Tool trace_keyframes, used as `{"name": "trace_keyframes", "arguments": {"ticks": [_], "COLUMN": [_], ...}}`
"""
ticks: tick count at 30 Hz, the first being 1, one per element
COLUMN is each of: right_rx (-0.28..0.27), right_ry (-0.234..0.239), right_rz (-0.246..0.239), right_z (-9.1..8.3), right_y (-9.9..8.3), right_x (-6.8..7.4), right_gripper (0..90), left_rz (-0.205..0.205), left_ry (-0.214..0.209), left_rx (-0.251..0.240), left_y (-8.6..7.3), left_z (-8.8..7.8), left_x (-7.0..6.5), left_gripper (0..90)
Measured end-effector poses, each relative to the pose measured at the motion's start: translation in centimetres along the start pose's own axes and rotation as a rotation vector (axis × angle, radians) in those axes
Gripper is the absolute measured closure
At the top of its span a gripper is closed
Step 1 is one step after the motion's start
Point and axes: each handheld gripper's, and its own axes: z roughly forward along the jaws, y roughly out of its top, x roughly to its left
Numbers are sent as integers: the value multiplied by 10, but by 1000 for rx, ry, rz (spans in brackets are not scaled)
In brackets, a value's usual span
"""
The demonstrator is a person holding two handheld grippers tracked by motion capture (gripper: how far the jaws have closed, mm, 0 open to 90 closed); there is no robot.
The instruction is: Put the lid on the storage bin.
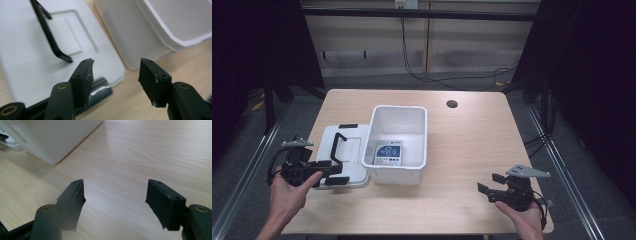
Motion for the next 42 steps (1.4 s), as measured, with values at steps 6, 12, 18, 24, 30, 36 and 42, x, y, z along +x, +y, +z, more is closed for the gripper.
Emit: {"name": "trace_keyframes", "arguments": {"ticks": [6,12,18,24,30,36,42], "right_rx": [-1,1,4,10,17,21,29], "right_ry": [5,4,7,12,9,17,22], "right_rz": [-2,-3,2,2,8,9,18], "right_z": [1,1,1,2,2,3,4], "right_y": [0,0,0,0,-1,-1,-1], "right_x": [0,1,0,1,0,0,-1], "right_gripper": [296,296,295,296,295,293,286], "left_rz": [-42,-57,-64,-53,-75,-98,-138], "left_ry": [-16,91,112,118,163,200,209], "left_rx": [42,120,159,213,272,288,317], "left_y": [16,28,35,48,62,70,77], "left_z": [2,9,15,23,33,39,51], "left_x": [6,14,19,28,32,37,45], "left_gripper": [430,449,528,628,643,649,679]}}
